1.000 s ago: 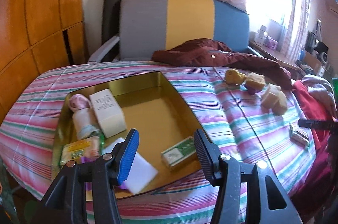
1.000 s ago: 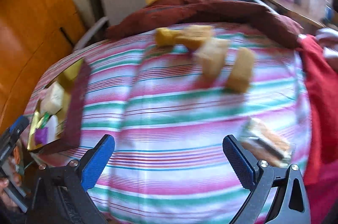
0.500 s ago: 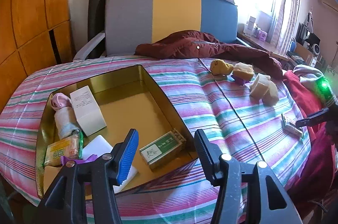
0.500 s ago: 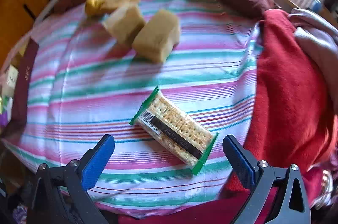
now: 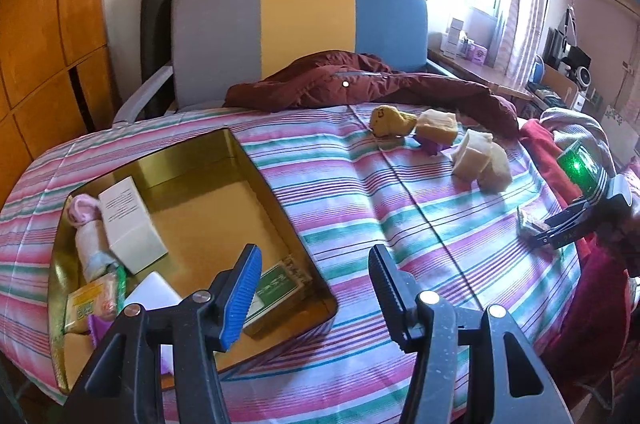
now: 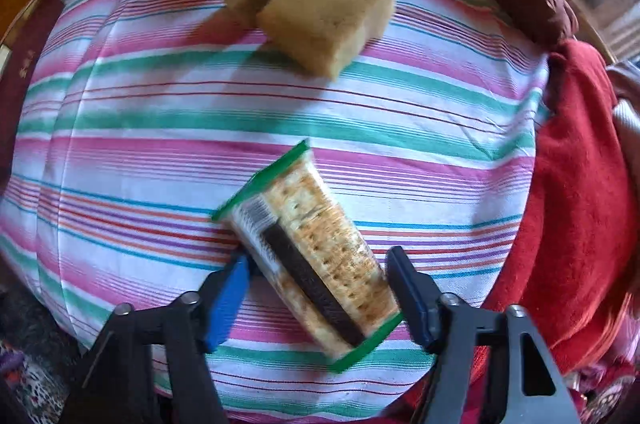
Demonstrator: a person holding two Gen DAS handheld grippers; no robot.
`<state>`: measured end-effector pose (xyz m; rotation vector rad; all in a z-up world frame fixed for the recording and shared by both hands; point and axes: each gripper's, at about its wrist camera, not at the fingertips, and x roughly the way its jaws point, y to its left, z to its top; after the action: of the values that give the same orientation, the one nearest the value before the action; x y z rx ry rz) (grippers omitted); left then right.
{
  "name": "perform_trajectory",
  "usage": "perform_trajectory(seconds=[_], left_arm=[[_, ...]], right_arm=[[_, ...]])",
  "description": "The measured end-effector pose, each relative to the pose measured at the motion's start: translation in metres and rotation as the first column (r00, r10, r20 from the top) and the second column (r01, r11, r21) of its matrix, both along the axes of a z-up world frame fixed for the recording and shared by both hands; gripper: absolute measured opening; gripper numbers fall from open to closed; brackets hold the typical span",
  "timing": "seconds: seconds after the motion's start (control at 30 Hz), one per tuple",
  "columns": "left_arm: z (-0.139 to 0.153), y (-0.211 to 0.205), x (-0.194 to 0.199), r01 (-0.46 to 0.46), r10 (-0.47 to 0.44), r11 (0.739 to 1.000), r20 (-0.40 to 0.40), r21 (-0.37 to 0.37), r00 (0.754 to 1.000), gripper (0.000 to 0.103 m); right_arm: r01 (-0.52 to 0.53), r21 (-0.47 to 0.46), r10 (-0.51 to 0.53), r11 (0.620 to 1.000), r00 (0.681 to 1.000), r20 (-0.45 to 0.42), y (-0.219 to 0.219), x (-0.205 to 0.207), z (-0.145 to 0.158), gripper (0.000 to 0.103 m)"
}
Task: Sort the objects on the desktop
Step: 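Move both tools back to the items and grasp the cracker packet with the right tool, then grasp the yellow sock with the left tool while the right tool holds the cracker packet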
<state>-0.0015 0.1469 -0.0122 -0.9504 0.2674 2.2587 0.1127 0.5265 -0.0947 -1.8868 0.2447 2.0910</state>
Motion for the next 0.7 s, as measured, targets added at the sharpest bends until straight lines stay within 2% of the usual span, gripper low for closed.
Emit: perform_trajectory(seconds=[0.03, 0.13, 0.33, 0.47, 0.7], left_arm=[[0.000, 0.004, -0.001, 0.008, -0.008, 1.000, 0.004, 0.001, 1.000, 0.056], [0.002, 0.016, -0.002, 0.030, -0.030, 1.000, 0.005, 0.000, 1.000, 0.056], [0.001, 0.040, -0.016, 0.046, -0.050, 0.998, 0.096, 0.038, 0.994, 0.056], [0.001, 0.057, -0.030, 0.041, -0.049, 0.998, 0.155, 0.057, 0.987, 0.056], [0.000, 0.082, -0.049, 0.027, -0.039, 0.998, 0.206, 0.059, 0.978, 0.057]], right_arm=[[-0.010, -0.008, 0.010, 1.000, 1.000, -0.008, -0.002, 0.000, 0.001, 0.056], [-0.014, -0.027, 0.013, 1.000, 0.999, -0.037, -0.006, 0.000, 0.005, 0.054], [-0.067, -0.085, 0.053, 0.994, 0.987, -0.153, -0.025, -0.015, 0.020, 0.054], [-0.078, -0.099, 0.057, 0.992, 0.978, -0.203, -0.029, -0.030, 0.019, 0.053], [-0.077, -0.112, 0.044, 0.991, 0.961, -0.271, -0.031, -0.036, 0.009, 0.052]])
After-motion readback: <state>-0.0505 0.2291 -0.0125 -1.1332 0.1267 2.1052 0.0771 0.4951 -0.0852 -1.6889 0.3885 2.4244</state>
